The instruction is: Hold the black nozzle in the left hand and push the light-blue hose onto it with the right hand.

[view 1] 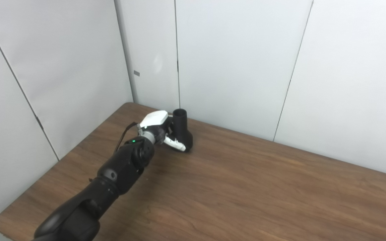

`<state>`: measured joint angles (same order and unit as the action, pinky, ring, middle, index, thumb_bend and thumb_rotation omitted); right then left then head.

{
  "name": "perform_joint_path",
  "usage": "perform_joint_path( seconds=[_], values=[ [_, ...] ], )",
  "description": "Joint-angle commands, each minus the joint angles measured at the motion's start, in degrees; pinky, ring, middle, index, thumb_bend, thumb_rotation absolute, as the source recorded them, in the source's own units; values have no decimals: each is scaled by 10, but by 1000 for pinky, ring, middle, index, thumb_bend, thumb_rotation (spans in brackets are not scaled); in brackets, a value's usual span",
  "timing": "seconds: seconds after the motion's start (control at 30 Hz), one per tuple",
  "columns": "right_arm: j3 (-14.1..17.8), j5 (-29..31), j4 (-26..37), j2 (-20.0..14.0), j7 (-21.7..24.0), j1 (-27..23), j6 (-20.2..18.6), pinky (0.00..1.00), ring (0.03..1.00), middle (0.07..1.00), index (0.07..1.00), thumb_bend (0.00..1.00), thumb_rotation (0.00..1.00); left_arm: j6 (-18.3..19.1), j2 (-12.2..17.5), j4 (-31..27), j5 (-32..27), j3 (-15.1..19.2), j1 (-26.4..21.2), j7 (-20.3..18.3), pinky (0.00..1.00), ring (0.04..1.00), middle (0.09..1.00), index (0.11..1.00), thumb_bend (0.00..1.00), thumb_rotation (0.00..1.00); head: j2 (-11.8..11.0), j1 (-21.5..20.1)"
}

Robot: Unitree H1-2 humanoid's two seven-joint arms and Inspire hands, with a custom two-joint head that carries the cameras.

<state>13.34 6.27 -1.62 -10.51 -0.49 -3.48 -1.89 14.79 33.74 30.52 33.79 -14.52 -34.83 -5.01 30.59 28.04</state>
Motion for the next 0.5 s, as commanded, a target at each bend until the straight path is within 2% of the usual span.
perform_joint_path(
  seconds=[0.0,0.07,0.13,0.2,0.27,0.4,0.47],
  values=[
    [3,-1,6,-8,-2,4,1,343,461,509,476,1000,597,11,3,15,1,-12,15,-26,592,670,718,764,1000,259,0,0],
    [2,-2,6,-8,-2,4,1,345,464,512,479,1000,598,18,2,14,3,-12,15,-27,590,676,726,773,1000,263,0,0],
    [3,-1,5,-8,-1,3,1,347,465,513,480,1000,596,40,0,6,9,-14,14,-35,591,692,741,784,1000,285,2,0],
    [3,-1,7,-8,-2,3,-1,349,466,514,482,1000,592,63,-2,0,21,-22,13,-41,640,754,781,799,1000,317,2,0],
    [3,-3,9,-7,-4,4,-3,351,469,518,485,1000,594,70,0,-4,32,-34,12,-44,654,782,806,810,1000,332,2,0],
    [4,1,10,-6,-3,4,-2,356,476,523,489,993,584,73,3,-19,53,-52,15,-46,635,771,805,814,1000,338,4,0],
    [4,0,8,-6,-2,4,1,360,479,526,492,984,587,73,0,-19,52,-49,16,-43,616,741,783,810,1000,335,4,-1]
  ],
)
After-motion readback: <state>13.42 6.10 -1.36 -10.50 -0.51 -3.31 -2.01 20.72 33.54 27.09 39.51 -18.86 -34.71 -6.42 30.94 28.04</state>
